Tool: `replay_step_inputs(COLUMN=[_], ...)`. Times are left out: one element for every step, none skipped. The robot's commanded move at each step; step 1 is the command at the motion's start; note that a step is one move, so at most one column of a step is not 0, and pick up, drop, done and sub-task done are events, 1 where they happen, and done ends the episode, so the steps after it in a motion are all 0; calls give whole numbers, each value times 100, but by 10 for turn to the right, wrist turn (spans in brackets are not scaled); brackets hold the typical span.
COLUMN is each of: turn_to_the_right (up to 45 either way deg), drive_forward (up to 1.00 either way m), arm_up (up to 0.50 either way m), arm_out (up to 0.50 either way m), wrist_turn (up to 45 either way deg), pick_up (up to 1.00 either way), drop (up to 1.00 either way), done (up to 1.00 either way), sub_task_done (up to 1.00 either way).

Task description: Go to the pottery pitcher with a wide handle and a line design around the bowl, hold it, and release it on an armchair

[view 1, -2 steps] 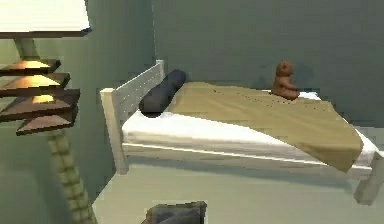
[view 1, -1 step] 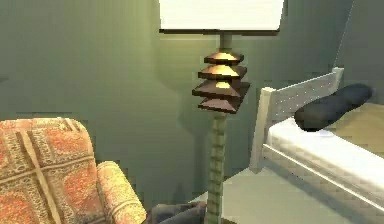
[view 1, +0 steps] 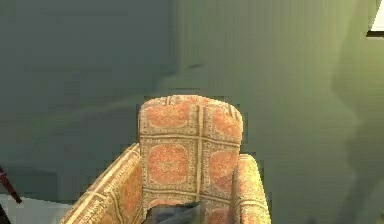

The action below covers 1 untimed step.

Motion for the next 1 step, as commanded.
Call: replay_step_inputs(turn_to_the_right=[-450], drive_forward=[0], arm_up=[0], arm_out=[0], wrist_turn=[0], pick_up=[0], drop=[0], done=[0], sub_task_done=[0])
